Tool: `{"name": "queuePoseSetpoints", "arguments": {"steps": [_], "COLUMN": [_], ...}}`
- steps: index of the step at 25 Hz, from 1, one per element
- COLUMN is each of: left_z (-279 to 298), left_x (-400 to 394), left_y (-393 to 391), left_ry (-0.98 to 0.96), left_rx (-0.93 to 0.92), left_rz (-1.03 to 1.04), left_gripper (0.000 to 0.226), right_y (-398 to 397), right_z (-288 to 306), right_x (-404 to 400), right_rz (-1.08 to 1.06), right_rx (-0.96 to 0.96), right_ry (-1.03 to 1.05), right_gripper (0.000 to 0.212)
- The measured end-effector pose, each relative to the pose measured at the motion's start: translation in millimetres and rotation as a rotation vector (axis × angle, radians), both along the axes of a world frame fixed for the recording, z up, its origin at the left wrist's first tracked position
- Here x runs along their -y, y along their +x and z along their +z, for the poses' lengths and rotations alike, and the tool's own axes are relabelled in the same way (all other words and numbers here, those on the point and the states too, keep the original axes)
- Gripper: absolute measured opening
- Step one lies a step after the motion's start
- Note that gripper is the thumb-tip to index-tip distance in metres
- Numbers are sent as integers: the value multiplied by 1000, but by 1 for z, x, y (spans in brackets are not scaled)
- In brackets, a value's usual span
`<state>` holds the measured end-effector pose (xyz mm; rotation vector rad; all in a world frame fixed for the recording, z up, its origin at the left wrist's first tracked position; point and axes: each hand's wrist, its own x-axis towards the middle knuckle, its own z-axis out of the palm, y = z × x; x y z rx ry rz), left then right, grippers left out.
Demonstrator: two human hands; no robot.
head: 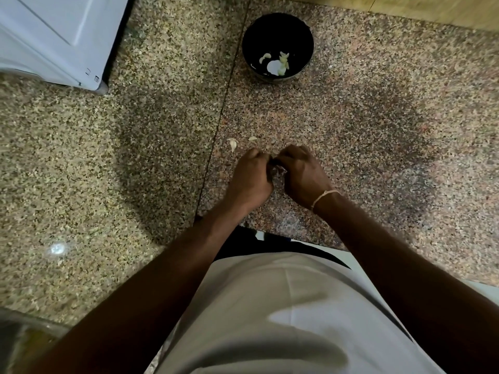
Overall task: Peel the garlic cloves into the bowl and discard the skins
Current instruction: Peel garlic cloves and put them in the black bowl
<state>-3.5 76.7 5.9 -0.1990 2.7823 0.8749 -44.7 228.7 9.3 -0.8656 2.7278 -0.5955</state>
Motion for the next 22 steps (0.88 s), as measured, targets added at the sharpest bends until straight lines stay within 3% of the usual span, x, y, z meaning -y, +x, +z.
{"name": "queuePoseSetpoints", "arguments": {"steps": [5,7,10,14,16,19,22], "left_z": [7,8,2,-5,-5,-7,-8], "left_x": [12,14,12,4,5,11,3], "left_y": [-1,-5,-4,9,13,12,8], "left_ry": [7,-82,-202,-173,-114,-128,-168], "left_rx": [-64,-32,-24,-78,-91,-36,-36], "left_rz": [274,235,83,-37,-5,124,33], "left_gripper": [37,41,27,23,26,53,44], "right_y": [-6,-10,-14,-10,-9,-8,2], "right_z": [0,0,-1,-1,-3,-8,-6], "right_x": [-9,-5,6,8,0,-13,-2], "right_rz": [-137,-155,-132,-30,-28,-173,-183], "right_rx": [45,52,34,22,34,28,7], "right_ry": [-55,-57,-20,14,5,-10,5], "right_gripper": [35,36,38,42,45,35,27]}}
